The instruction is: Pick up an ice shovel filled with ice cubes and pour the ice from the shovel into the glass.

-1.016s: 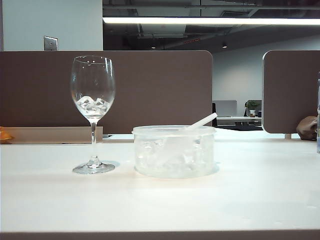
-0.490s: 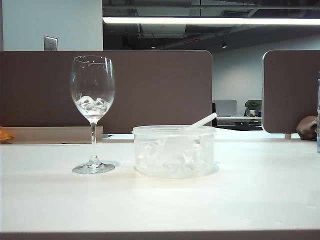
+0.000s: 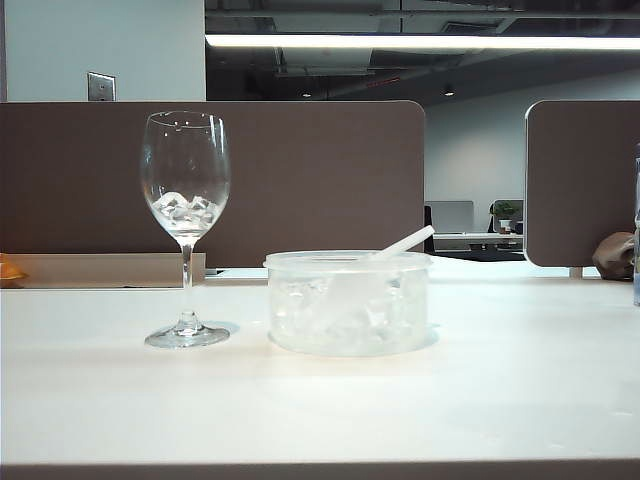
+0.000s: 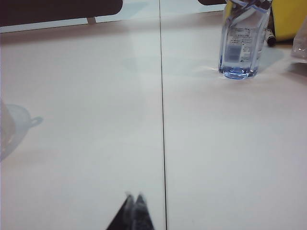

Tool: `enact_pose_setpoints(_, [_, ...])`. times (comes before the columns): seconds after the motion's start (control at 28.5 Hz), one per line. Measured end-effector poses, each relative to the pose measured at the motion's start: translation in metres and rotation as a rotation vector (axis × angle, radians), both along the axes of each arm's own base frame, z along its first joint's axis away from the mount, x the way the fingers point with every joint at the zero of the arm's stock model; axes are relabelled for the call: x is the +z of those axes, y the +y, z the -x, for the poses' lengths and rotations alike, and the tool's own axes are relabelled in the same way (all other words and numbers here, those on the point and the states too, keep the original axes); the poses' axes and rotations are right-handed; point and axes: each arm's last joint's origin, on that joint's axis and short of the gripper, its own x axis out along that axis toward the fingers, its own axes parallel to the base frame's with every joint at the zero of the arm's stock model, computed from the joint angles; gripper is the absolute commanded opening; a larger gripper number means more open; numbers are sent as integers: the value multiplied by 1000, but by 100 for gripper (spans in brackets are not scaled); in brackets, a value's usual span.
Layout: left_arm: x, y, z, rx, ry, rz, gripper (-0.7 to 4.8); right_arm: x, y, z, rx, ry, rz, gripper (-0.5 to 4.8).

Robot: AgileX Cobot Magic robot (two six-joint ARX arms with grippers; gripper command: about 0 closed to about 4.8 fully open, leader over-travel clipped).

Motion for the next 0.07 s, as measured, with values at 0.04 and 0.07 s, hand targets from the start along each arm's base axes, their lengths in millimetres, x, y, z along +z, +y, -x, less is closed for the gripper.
enact_pose_setpoints(0.04, [0,0,0,0,0,0,29,0,0,0,0,0,0,-4])
enact_pose_setpoints(0.07, [0,0,0,0,0,0,29,0,0,0,0,0,0,-4])
